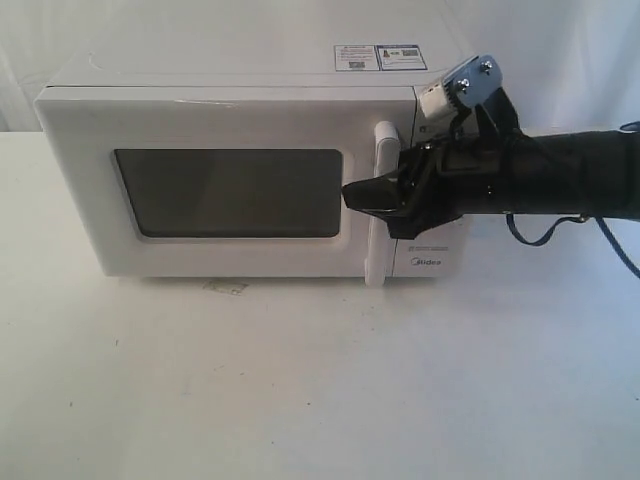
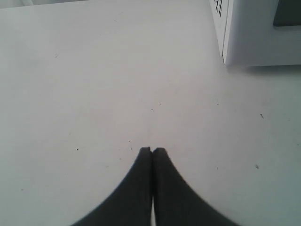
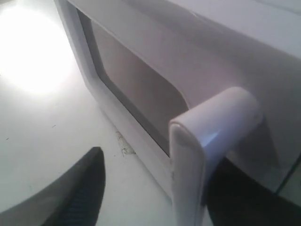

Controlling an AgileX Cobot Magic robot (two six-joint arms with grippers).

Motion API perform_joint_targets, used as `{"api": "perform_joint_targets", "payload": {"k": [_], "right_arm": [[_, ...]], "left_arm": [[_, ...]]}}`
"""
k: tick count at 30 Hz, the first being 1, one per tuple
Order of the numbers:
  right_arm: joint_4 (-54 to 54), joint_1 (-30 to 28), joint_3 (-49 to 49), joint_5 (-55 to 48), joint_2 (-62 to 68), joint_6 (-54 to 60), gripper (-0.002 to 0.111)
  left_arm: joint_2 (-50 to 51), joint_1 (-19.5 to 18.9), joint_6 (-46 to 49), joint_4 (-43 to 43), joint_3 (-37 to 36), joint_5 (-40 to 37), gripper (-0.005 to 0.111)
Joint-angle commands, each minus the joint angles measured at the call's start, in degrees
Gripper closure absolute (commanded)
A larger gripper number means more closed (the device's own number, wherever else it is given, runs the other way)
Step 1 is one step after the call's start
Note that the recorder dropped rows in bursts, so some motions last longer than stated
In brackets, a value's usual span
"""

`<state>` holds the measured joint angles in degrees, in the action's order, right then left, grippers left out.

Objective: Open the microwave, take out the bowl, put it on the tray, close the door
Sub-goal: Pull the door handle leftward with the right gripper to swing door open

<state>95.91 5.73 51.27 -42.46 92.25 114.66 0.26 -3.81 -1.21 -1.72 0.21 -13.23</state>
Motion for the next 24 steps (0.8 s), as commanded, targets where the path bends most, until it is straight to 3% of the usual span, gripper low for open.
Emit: {"api": "perform_joint_targets", "payload": {"k": [1, 4, 11, 14, 15, 18, 24], "right_arm": [[4.03, -0.11, 0.37, 2.26, 0.47, 1.16, 0.082], [4.03, -0.11, 0.37, 2.9, 0.47, 1.16, 0.108], [3.73, -0.11, 0.37, 2.08, 0.47, 0.87, 0.108], [-12.4, -0.11, 1.61, -17.05, 0.47, 0.47, 0.108], [-15.46, 0.01, 2.0, -17.88, 0.47, 1.97, 0.108], [-15.65, -0.22, 2.35, -10.72, 0.36, -9.26, 0.108], [-16.34, -0.54, 2.42, -12.73, -0.22, -10.48, 0.108]], "left_arm": [[-0.26, -0.05, 0.01, 0.44, -0.21, -0.11, 0.107], [-0.26, -0.05, 0.01, 0.44, -0.21, -0.11, 0.107], [-0.26, -0.05, 0.01, 0.44, -0.21, -0.11, 0.107], [-0.26, -0.05, 0.01, 0.44, -0.21, -0.11, 0.107], [-0.26, -0.05, 0.01, 0.44, -0.21, -0.11, 0.107], [-0.26, -0.05, 0.01, 0.44, -0.21, -0.11, 0.107], [-0.26, -0.05, 0.01, 0.44, -0.21, -0.11, 0.107]]}}
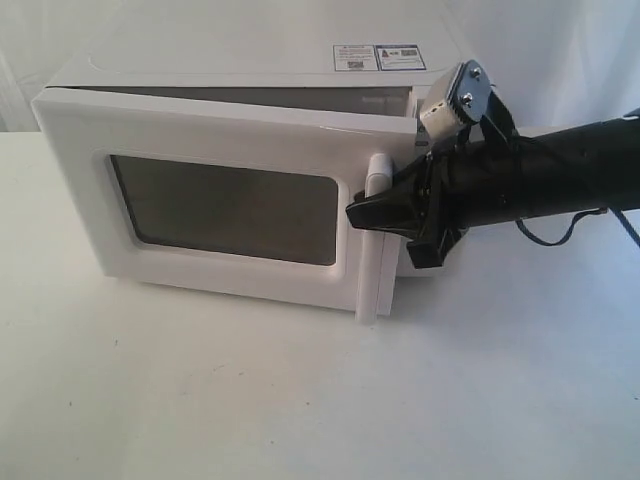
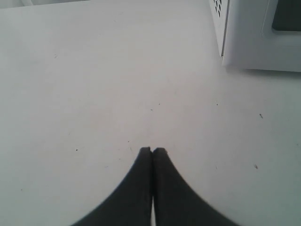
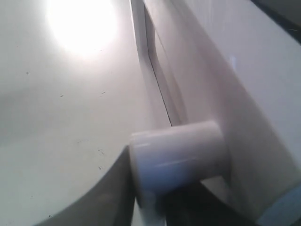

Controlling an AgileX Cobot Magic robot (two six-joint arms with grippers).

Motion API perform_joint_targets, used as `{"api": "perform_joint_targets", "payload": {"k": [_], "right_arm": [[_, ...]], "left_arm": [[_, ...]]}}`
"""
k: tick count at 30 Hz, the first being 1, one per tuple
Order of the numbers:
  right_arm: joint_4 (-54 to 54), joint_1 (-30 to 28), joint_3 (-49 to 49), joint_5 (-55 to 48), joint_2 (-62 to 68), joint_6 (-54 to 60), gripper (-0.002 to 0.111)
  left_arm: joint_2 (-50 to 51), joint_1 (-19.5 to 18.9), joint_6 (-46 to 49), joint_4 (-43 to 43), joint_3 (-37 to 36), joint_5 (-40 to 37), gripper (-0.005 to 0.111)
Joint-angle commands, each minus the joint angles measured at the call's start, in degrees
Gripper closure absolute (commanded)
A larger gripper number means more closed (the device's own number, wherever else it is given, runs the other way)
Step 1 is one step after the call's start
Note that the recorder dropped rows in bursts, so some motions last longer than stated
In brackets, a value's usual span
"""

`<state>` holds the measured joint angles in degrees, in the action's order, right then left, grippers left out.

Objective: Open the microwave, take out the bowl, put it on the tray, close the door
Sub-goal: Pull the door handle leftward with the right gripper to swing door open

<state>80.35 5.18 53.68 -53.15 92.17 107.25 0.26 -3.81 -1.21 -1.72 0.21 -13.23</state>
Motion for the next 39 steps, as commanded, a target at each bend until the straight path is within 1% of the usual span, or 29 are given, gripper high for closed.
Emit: {"api": "perform_joint_targets", "payload": {"k": [1, 4, 8, 10, 12, 15, 17, 18, 20, 23, 25, 27, 28, 29, 31, 32, 35, 39], "right_arm": [[-0.97, 0.02, 0.01, -3.02, -0.27, -3.07, 0.108], [-4.63, 0.02, 0.01, -3.97, -1.32, -4.13, 0.108], [-13.59, 0.02, 0.01, -3.01, -4.11, -11.06, 0.108], [-17.95, 0.02, 0.01, -1.89, -5.78, -14.79, 0.102], [-20.88, 0.02, 0.01, -1.73, -7.35, -18.57, 0.09], [-23.05, 0.02, 0.01, -2.02, -9.31, -24.63, 0.063], [-25.75, 0.02, 0.01, -3.73, -10.54, -28.96, 0.053], [-28.18, 0.02, 0.01, -5.34, -11.25, -31.91, 0.051], [-32.87, 0.02, 0.01, -6.84, -12.55, -37.0, 0.052], [-38.5, 0.02, 0.01, -6.43, -14.14, -43.27, 0.056], [-41.94, 0.02, 0.01, -2.96, -14.77, -44.58, 0.059], [-41.47, 0.02, 0.01, 6.1, -14.77, -45.64, 0.066], [-39.58, 0.02, 0.01, 10.31, -14.66, -47.21, 0.07], [-37.01, 0.02, 0.01, 13.19, -14.53, -48.78, 0.079], [-32.05, 0.02, 0.01, 16.63, -13.98, -47.47, 0.099], [-29.37, 0.17, 0.01, 18.22, -13.78, -46.1, 0.108], [-23.09, 0.29, 0.01, 20.53, -13.14, -41.26, 0.108], [-20.73, 0.76, 0.36, 20.11, -13.13, -36.53, 0.108]], "left_arm": [[-0.26, -0.05, 0.01, 0.44, -0.21, -0.11, 0.107], [-0.26, -0.05, 0.01, 0.44, -0.21, -0.11, 0.107], [-0.26, -0.05, 0.01, 0.44, -0.21, -0.11, 0.107], [-0.26, -0.05, 0.01, 0.44, -0.21, -0.11, 0.107], [-0.26, -0.05, 0.01, 0.44, -0.21, -0.11, 0.107], [-0.26, -0.05, 0.01, 0.44, -0.21, -0.11, 0.107], [-0.26, -0.05, 0.01, 0.44, -0.21, -0.11, 0.107], [-0.26, -0.05, 0.01, 0.44, -0.21, -0.11, 0.107], [-0.26, -0.05, 0.01, 0.44, -0.21, -0.11, 0.107], [-0.26, -0.05, 0.01, 0.44, -0.21, -0.11, 0.107], [-0.26, -0.05, 0.01, 0.44, -0.21, -0.11, 0.107], [-0.26, -0.05, 0.01, 0.44, -0.21, -0.11, 0.107], [-0.26, -0.05, 0.01, 0.44, -0.21, -0.11, 0.107], [-0.26, -0.05, 0.01, 0.44, -0.21, -0.11, 0.107], [-0.26, -0.05, 0.01, 0.44, -0.21, -0.11, 0.107], [-0.26, -0.05, 0.01, 0.44, -0.21, -0.11, 0.107], [-0.26, -0.05, 0.01, 0.44, -0.21, -0.11, 0.107], [-0.26, -0.05, 0.01, 0.44, -0.21, -0.11, 0.107]]}}
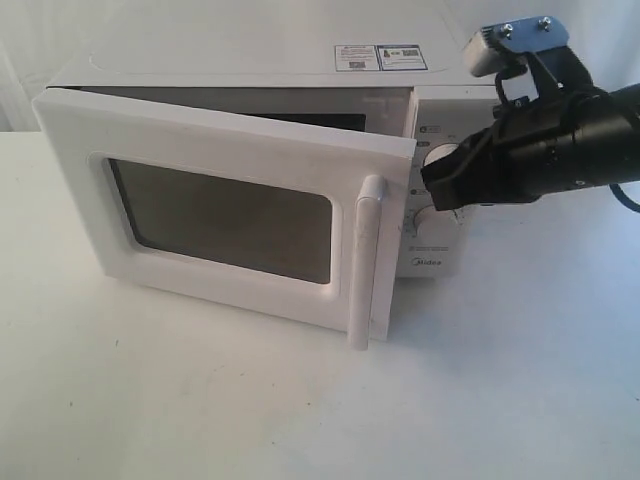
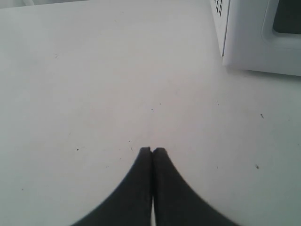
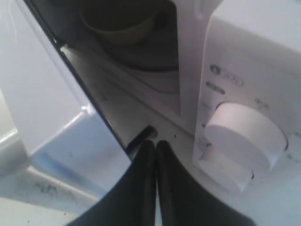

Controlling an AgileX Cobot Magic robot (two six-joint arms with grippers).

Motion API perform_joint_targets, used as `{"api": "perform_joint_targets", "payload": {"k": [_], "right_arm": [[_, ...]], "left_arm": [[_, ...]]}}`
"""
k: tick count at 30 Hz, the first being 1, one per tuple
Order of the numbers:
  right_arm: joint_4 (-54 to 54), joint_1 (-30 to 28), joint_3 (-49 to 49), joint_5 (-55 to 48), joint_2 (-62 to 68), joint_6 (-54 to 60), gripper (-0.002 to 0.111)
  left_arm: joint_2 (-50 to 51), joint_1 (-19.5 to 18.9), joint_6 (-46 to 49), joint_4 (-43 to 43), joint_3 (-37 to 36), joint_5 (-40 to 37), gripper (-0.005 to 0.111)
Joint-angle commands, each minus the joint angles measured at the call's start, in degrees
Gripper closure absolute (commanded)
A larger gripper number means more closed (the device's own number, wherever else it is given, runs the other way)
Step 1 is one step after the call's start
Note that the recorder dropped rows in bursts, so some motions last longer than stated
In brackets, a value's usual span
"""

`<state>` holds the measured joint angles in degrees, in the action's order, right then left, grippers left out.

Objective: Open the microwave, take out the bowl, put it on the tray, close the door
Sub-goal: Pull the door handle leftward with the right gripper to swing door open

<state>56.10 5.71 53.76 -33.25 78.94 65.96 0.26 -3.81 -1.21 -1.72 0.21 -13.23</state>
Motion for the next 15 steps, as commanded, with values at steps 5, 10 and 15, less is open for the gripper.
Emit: {"api": "perform_joint_targets", "payload": {"k": [5, 10, 15], "right_arm": [[-0.05, 0.52, 0.38, -17.03, 0.09, 13.86, 0.108], [-8.05, 0.52, -0.62, -6.57, -0.15, 7.2, 0.108], [0.48, 0.52, -0.42, -1.61, -0.15, 5.7, 0.108]], "left_arm": [[-0.26, -0.05, 0.01, 0.44, -0.21, -0.11, 0.107], [-0.26, -0.05, 0.01, 0.44, -0.21, -0.11, 0.107], [-0.26, -0.05, 0.01, 0.44, -0.21, -0.11, 0.107]]}}
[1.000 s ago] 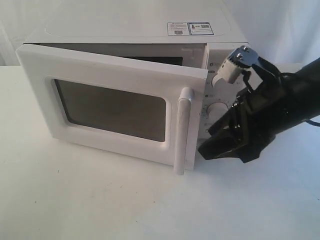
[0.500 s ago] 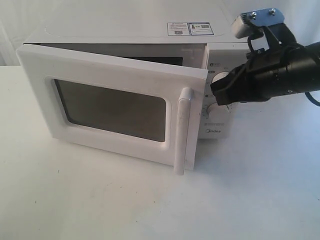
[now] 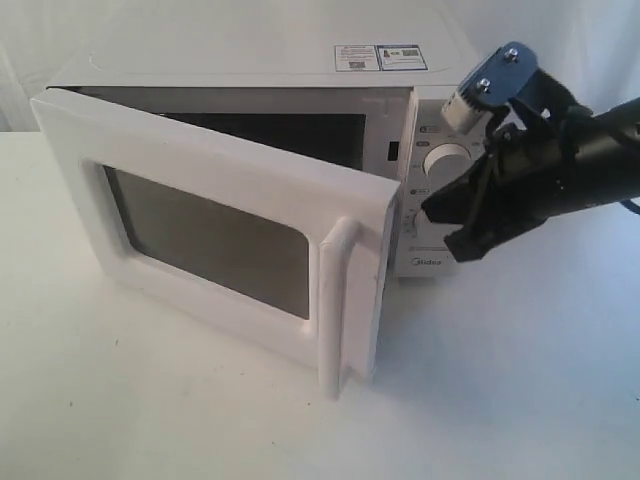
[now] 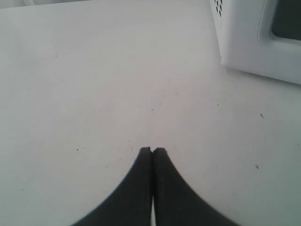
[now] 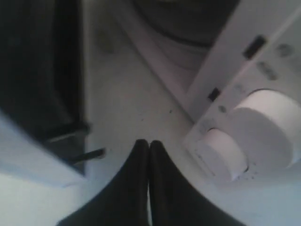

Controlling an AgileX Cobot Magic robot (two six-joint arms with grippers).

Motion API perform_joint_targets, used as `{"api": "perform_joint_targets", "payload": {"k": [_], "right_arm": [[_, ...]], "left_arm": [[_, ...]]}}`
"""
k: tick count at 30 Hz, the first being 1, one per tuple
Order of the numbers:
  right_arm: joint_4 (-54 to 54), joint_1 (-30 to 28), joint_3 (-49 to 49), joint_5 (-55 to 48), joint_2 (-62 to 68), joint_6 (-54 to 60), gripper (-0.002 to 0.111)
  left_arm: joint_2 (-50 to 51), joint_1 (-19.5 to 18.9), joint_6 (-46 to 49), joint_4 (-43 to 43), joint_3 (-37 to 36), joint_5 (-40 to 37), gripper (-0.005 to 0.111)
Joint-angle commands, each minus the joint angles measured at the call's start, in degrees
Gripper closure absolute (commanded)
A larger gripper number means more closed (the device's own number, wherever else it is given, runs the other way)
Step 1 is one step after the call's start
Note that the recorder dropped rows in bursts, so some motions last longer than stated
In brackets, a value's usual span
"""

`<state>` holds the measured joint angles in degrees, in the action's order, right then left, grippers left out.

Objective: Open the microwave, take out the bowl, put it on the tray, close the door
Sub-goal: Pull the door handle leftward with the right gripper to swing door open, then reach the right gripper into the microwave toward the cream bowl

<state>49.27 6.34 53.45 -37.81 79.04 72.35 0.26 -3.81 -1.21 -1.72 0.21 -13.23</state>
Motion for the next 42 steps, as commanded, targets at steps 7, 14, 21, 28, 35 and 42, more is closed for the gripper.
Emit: {"api": "perform_joint_targets", "payload": {"k": [7, 14, 21, 28, 35, 42], "right_arm": [[17.28, 1.89, -0.11, -21.73, -0.26, 10.57, 0.108], [18.13, 8.35, -0.23, -26.58, -0.26, 11.68, 0.108], [19.63, 17.31, -0.23, -26.95, 0.62, 11.66, 0.108], [20.56, 29.01, -0.23, -18.75, 4.36, 11.45, 0.108], [8.83, 32.09, -0.23, -5.9, 9.1, 12.41, 0.108], [-23.42, 38.86, 4.55, 19.93, 17.07, -3.75, 0.108]], "left_arm": [[-0.26, -0.05, 0.01, 0.44, -0.21, -0.11, 0.107], [-0.26, -0.05, 0.01, 0.44, -0.21, -0.11, 0.107], [-0.26, -0.05, 0.01, 0.44, -0.21, -0.11, 0.107], [-0.26, -0.05, 0.01, 0.44, -0.21, -0.11, 0.107], [-0.26, -0.05, 0.01, 0.44, -0.21, -0.11, 0.107], [-0.26, -0.05, 0.01, 0.44, -0.21, -0.11, 0.107]]}}
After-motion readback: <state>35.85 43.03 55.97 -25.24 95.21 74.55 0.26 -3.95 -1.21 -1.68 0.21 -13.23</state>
